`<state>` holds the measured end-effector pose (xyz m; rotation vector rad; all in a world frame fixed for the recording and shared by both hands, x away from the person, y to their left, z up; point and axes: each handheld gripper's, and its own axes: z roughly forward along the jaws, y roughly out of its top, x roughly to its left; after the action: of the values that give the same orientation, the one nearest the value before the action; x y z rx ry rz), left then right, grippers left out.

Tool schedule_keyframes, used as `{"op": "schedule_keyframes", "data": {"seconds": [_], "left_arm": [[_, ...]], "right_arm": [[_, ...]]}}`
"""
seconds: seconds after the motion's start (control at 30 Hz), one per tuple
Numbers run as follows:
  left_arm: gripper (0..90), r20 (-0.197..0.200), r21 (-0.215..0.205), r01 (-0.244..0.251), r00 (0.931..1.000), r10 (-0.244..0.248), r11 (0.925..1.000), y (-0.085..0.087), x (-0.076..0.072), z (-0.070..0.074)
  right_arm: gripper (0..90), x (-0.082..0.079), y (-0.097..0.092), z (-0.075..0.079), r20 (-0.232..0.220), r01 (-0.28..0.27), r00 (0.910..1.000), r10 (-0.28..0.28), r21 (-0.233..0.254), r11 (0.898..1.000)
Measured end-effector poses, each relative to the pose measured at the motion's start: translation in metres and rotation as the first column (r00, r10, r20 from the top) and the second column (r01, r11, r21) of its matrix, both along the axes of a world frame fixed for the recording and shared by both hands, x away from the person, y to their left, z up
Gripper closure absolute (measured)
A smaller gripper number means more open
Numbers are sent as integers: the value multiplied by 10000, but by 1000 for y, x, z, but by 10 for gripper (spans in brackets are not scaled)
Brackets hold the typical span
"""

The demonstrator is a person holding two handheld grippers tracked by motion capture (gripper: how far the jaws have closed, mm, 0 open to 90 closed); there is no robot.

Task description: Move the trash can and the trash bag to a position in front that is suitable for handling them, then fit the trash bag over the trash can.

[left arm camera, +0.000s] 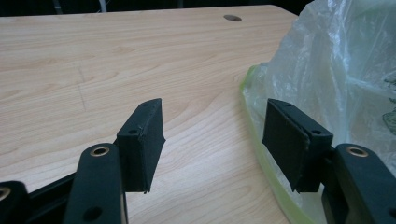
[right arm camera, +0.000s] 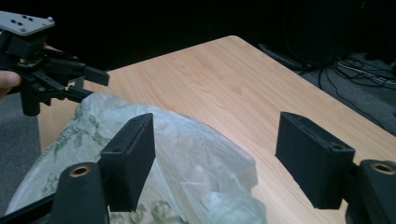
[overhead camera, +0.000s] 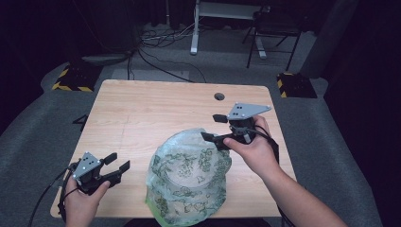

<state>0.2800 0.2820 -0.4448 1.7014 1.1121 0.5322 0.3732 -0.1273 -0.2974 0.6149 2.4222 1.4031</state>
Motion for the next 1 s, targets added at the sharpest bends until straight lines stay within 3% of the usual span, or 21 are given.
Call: {"op": "schedule_keyframes", "data": {"seconds": [0.4, 0.53, 0.83, 0.9, 1.0], "left_arm": [[388, 58, -44, -167, 9998, 167, 9999, 6, 4, 0], [388, 67, -72, -212, 9998, 212, 9997, 7, 4, 0], [388, 3, -131, -162, 9999, 162, 9998, 7, 4, 0], [387, 29, -155, -153, 9999, 153, 9998, 7, 4, 1], [387, 16, -184, -131, 9999, 132, 9997, 6, 4, 1]], "right_arm": [[278, -2, 31, 1, -74, -441, 9990, 438, -614, 9971], [289, -4, 41, 0, -389, -454, 9984, 419, -940, 9945], [309, -4, 57, 1, -1246, -477, 9920, 191, -2316, 9716], [324, -5, 61, 2, -1484, -441, 9889, 37, -2701, 9618], [338, -6, 65, 5, -1695, -466, 9855, -25, -2847, 9575]]}}
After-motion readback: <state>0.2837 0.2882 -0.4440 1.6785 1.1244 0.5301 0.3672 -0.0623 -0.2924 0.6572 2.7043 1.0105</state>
